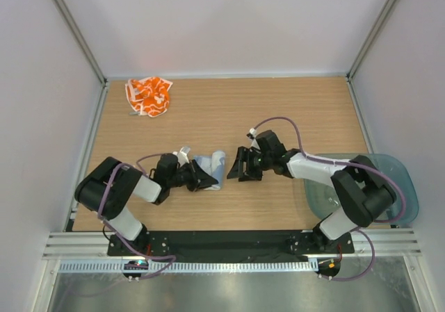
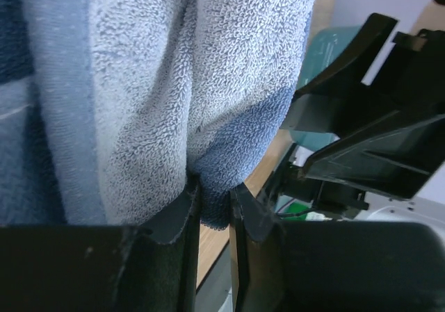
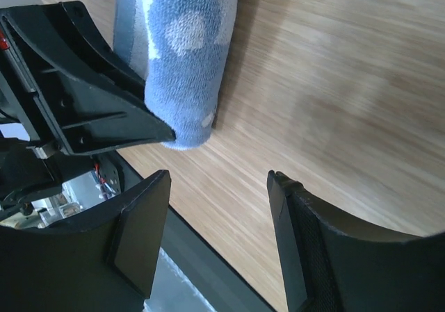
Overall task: Roll the towels
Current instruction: Roll the towel
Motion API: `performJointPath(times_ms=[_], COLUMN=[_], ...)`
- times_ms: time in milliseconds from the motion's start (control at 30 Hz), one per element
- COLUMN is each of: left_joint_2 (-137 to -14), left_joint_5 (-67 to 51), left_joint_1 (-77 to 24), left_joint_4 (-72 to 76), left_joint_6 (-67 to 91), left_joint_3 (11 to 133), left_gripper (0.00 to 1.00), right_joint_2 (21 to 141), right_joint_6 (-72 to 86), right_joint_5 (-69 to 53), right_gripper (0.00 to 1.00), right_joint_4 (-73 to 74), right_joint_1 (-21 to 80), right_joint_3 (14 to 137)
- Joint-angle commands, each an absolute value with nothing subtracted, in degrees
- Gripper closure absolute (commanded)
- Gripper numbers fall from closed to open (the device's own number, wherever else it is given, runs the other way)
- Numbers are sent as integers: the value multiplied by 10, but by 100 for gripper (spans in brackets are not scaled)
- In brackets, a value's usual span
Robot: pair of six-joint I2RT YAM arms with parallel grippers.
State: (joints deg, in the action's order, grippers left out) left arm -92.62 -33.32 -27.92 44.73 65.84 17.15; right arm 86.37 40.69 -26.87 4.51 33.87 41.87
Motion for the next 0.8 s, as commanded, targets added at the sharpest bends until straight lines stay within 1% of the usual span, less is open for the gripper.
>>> performJointPath(times_ms=[0,367,567,767], left_joint_2=[-944,-980,-1017,-1045], left_joint_5=[-378,-402,-419,-432], left_joint_1=[-259,-229,-217,-214], left_joint_4=[539,566,608,633], left_joint_6=[703,706,715,717], left_joint_3=[149,134,128,130], left_gripper=[100,100,100,100], right_joint_2=[895,1026,1056,1078], right_joint_6=[445,483,486,493], right_joint_5=[-262,-252,-256,-262], right_gripper=[34,38,38,41], right_joint_4=[-73,-229,-240,-264], right_joint_1=[353,359,374,383], right_joint_3=[420,451,476,475])
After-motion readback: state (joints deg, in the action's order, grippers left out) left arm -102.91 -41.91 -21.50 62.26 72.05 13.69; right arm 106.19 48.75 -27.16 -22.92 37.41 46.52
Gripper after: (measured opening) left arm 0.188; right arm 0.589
